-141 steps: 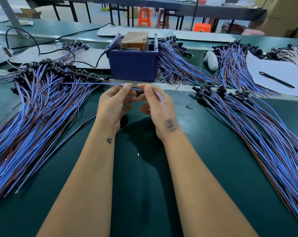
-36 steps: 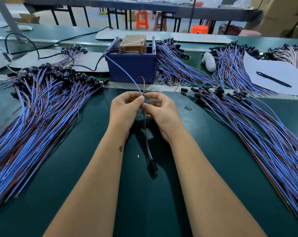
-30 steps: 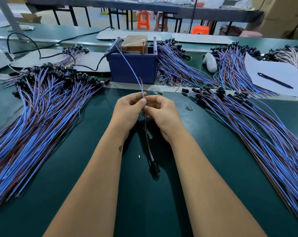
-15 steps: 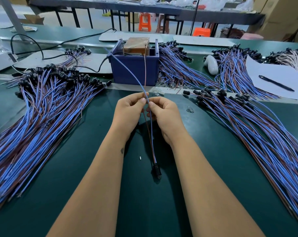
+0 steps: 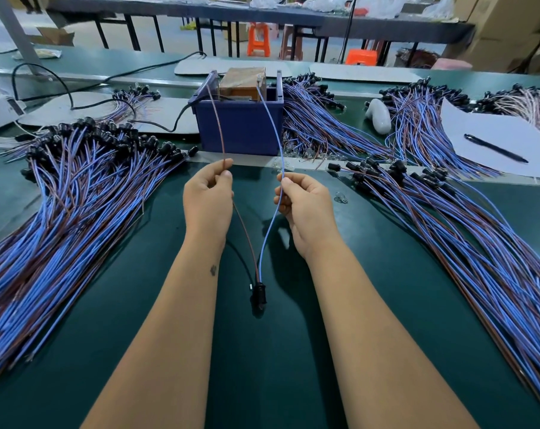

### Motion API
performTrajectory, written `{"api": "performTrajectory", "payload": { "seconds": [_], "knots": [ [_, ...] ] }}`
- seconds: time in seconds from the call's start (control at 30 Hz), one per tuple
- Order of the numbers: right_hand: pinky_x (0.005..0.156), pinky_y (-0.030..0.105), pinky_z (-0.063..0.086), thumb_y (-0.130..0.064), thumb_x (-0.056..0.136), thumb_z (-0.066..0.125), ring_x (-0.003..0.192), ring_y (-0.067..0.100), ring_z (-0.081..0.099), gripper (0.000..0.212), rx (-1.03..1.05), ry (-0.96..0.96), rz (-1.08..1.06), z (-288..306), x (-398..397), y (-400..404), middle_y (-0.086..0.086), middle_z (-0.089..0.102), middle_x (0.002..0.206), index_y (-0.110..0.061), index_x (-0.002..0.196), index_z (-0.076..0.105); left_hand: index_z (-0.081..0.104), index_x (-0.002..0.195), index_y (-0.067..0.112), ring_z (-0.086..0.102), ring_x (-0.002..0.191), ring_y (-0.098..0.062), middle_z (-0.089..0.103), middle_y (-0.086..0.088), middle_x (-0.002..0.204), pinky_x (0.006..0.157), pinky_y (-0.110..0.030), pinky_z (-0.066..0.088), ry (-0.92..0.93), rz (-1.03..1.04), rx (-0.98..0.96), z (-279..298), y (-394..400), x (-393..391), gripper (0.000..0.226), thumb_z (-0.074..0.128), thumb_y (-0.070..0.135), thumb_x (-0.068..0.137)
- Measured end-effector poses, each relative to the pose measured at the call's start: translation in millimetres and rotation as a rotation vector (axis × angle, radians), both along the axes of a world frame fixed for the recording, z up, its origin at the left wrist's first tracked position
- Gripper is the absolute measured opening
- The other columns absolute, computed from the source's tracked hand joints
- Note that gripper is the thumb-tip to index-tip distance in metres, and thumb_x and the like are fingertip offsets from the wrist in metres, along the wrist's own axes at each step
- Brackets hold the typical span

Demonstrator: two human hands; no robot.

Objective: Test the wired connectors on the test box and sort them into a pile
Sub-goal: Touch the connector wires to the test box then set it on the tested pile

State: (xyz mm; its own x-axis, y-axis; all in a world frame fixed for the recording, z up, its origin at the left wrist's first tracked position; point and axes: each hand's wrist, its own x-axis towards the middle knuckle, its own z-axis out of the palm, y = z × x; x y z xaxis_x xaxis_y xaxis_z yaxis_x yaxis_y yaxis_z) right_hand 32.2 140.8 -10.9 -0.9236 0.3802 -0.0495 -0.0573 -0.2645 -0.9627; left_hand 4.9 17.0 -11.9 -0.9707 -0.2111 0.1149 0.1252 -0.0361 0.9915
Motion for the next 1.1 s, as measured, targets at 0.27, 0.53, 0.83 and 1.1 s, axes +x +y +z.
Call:
{"api": "performTrajectory", "payload": {
  "seconds": [0.27,0.53,0.83,1.1],
  "knots": [
    [0.053,0.016,0.046,-0.005,0.097,0.051,0.054,0.007,0.055,0.019,0.026,0.004,0.000,0.0,-0.1,-2.0,0.001,0.059,0.067,-0.013,0.085,0.063,0.068,0.096,0.033,0.045,0.064,-0.013,0.050,0.012,0.061,0.053,-0.019,0.041,-0.069,-0.023,-0.083,-3.6,-1.1,-1.1,0.023,0.053,0.016,0.097],
    [0.056,0.019,0.047,-0.003,0.097,0.049,0.055,0.008,0.055,0.017,0.012,-0.004,-0.002,1.7,1.4,-2.4,0.002,0.059,0.069,-0.012,0.087,0.060,0.070,0.097,0.033,0.043,0.066,-0.015,0.051,0.012,0.064,0.049,-0.016,0.038,-0.058,-0.048,-0.115,-3.0,0.0,0.4,0.023,0.054,0.017,0.096],
    [0.059,0.022,0.048,-0.003,0.096,0.048,0.057,0.008,0.057,0.018,0.018,-0.010,0.016,2.7,3.4,-0.9,0.001,0.060,0.069,-0.013,0.087,0.060,0.070,0.093,0.034,0.042,0.064,-0.014,0.052,0.005,0.070,0.048,-0.015,0.036,-0.017,-0.085,-0.154,-3.9,1.4,1.1,0.024,0.053,0.016,0.095],
    [0.059,0.021,0.048,-0.002,0.096,0.047,0.058,0.009,0.057,0.018,0.016,-0.012,0.024,3.0,3.4,-0.4,0.001,0.060,0.070,-0.013,0.088,0.060,0.070,0.095,0.034,0.043,0.065,-0.014,0.054,0.005,0.073,0.048,-0.014,0.037,-0.013,-0.087,-0.175,-5.2,1.0,0.6,0.024,0.054,0.017,0.095]
  ]
}}
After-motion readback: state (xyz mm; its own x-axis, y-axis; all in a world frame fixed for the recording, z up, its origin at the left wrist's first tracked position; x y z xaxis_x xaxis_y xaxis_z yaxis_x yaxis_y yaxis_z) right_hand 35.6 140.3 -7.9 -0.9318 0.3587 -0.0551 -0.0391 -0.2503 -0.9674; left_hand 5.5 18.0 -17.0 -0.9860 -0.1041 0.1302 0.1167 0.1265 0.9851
